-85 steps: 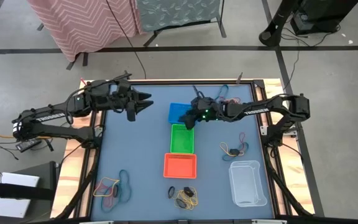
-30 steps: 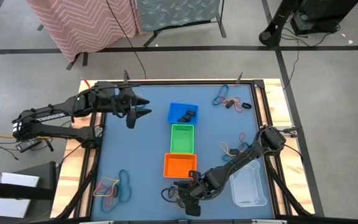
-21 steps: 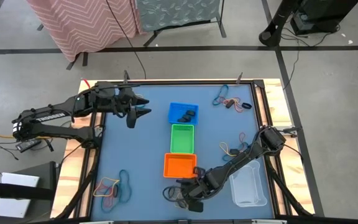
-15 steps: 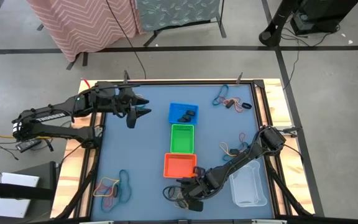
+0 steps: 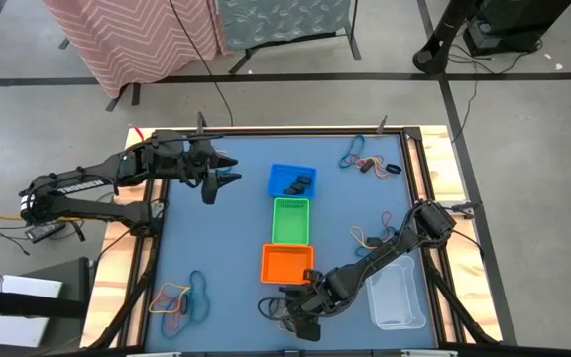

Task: Sort rubber bands into baskets
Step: Put the black rubber band into the blue bin

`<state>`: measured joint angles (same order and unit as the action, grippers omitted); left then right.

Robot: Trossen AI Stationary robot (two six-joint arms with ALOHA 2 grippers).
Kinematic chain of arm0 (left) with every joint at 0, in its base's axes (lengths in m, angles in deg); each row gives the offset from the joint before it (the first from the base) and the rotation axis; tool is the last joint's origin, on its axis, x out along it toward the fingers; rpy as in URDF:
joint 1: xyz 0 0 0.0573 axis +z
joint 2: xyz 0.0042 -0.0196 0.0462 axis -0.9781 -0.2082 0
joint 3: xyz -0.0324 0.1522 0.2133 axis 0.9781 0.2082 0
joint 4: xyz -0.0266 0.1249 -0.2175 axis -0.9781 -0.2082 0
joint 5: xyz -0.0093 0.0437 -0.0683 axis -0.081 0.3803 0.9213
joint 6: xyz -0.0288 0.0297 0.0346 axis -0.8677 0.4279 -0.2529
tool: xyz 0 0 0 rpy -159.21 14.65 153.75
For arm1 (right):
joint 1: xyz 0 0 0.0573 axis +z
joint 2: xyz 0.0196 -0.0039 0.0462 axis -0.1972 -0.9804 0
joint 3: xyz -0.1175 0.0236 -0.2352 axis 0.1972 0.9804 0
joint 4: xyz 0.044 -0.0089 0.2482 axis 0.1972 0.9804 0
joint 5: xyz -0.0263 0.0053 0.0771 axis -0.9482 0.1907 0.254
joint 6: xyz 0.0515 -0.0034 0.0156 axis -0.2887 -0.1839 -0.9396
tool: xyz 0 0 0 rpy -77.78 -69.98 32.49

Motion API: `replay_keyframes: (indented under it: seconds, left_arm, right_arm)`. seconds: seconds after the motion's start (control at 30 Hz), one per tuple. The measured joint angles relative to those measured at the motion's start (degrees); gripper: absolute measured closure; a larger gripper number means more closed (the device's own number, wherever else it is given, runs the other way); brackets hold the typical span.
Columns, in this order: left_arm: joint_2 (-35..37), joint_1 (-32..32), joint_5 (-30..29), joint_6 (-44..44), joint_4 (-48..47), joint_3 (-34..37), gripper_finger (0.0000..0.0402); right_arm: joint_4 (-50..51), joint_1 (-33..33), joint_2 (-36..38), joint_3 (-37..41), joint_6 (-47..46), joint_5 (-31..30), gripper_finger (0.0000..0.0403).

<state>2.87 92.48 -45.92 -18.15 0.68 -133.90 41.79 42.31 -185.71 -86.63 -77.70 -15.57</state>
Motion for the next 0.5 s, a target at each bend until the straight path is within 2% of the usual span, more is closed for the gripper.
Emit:
replay_keyframes:
  seconds: [0.17, 0.3, 0.37, 0.5]
  left_arm:
    - [0.0, 0.0, 0.0, 0.0, 0.0, 0.0, 0.0169]
    - [0.0, 0.0, 0.0, 0.0, 0.0, 0.0, 0.0169]
    - [0.0, 0.0, -0.2, 0.1, 0.0, 0.0, 0.0169]
    - [0.0, 0.0, -1.3, 0.1, 0.0, 0.0, 0.0169]
  right_arm:
    - [-1.1, 0.0, 0.0, 1.9, 0.2, 0.0, 0.0231]
    - [-3.8, 0.0, 0.0, 3.5, 2.6, 1.4, 0.0259]
    - [-3.8, 0.0, 0.0, 3.6, 3.0, 1.5, 0.0288]
    - [-2.0, -0.2, 1.8, 2.9, 3.0, 3.6, 0.0381]
